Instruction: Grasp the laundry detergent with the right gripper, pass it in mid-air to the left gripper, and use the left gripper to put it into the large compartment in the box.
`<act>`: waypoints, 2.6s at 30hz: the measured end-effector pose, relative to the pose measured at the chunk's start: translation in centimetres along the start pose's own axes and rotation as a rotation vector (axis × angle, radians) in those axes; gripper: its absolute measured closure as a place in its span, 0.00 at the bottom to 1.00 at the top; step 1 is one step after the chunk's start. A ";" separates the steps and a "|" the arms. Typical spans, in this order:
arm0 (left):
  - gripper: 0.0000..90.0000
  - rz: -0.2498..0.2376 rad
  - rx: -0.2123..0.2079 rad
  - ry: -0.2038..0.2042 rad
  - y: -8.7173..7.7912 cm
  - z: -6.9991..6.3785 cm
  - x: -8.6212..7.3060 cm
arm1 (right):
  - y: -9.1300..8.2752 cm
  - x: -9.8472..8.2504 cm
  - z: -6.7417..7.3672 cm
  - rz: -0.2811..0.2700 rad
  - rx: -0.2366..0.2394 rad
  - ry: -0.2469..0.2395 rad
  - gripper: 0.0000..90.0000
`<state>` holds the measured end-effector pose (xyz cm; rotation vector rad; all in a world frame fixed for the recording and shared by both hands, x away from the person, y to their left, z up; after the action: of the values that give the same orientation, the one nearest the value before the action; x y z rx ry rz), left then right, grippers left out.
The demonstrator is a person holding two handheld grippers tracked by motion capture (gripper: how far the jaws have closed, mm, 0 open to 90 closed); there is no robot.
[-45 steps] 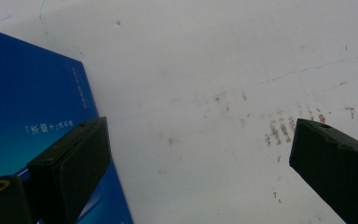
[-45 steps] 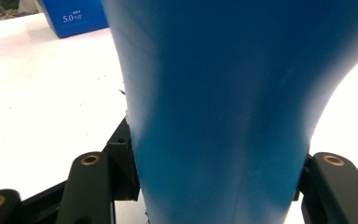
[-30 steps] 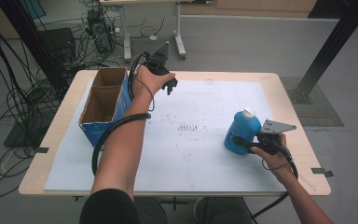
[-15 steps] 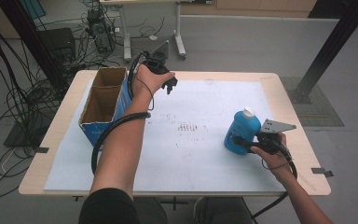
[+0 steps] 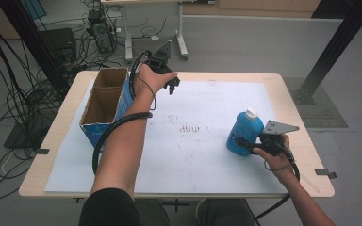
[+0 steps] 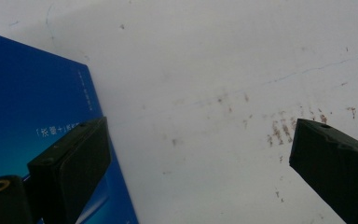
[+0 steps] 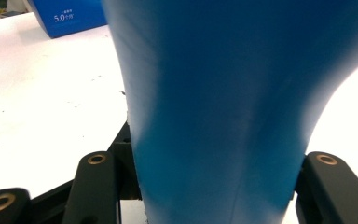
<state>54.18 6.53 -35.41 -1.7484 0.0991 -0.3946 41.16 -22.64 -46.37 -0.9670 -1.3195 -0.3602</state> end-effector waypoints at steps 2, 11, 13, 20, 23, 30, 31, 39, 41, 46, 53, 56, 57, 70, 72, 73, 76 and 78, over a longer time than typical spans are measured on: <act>0.07 0.001 0.000 0.000 0.0 0.0 0.0 | 0.0 0.0 0.0 0.003 0.001 0.003 0.50; 0.07 0.000 0.001 0.003 -0.2 0.2 0.1 | 0.1 0.1 0.0 0.012 -0.003 0.007 0.50; 0.07 0.004 -0.001 0.007 -0.2 0.2 0.0 | 0.1 0.1 0.0 0.014 -0.004 0.007 0.50; 0.07 0.005 0.000 0.012 -0.4 0.4 0.1 | 0.2 0.3 -0.1 0.026 -0.005 0.018 0.50; 0.07 0.002 -0.003 0.016 -0.5 0.5 0.1 | 0.2 0.3 -0.1 0.030 -0.006 0.023 0.50; 0.07 0.011 0.003 0.035 -0.9 0.6 0.0 | 0.1 0.9 -0.2 0.026 0.000 0.039 0.49; 0.07 0.013 0.006 0.043 -1.1 0.6 0.0 | 0.1 1.0 -0.2 0.029 0.003 0.037 0.49; 0.07 0.020 0.005 0.089 -2.3 0.4 -0.1 | 0.1 2.1 -0.3 0.047 0.005 0.029 0.49; 0.07 0.019 0.001 0.103 -2.8 0.3 -0.3 | 0.2 2.6 -0.3 0.052 0.002 0.020 0.49; 0.07 0.021 0.001 0.126 -3.6 0.3 -0.5 | 0.5 3.6 -0.4 0.065 0.008 0.022 0.49; 0.07 0.031 0.005 0.183 -5.5 0.3 -0.8 | 0.9 5.1 -0.4 0.078 0.009 0.024 0.49; 0.07 0.035 -0.007 0.222 -6.4 -0.1 -0.7 | 1.3 6.4 -0.2 0.083 0.020 0.021 0.49; 0.07 0.046 -0.004 0.241 -6.7 -0.2 -0.7 | 1.4 6.7 -0.1 0.086 0.025 0.021 0.49; 0.07 0.097 -0.029 0.420 -9.4 -1.8 -0.7 | 3.2 10.3 0.3 0.118 0.073 0.002 0.49; 0.07 0.103 -0.031 0.460 -9.9 -2.1 -0.7 | 3.6 10.8 0.4 0.122 0.083 -0.004 0.49; 0.07 0.103 -0.031 0.460 -9.9 -2.1 -0.7 | 3.6 10.8 0.4 0.122 0.083 -0.004 0.49; 0.07 0.126 -0.045 0.535 -10.8 -2.8 -0.8 | 4.6 12.0 0.7 0.119 0.108 -0.001 0.49; 0.07 0.131 -0.047 0.555 -11.1 -2.9 -0.9 | 4.8 12.3 0.8 0.117 0.114 -0.002 0.49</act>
<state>50.79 6.46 -24.42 -1.6252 0.6201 -0.7756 47.36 -15.72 -36.94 -0.9440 -1.2650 -0.1923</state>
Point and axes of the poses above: each handheld gripper's, and its own axes: y roughly forward along the jaws, x roughly out of its top, z roughly to its left, the point moved 10 cm from there along y, roughly forward along the jaws, and after that the axes turned 14 degrees about -x, right-handed, at the moved point
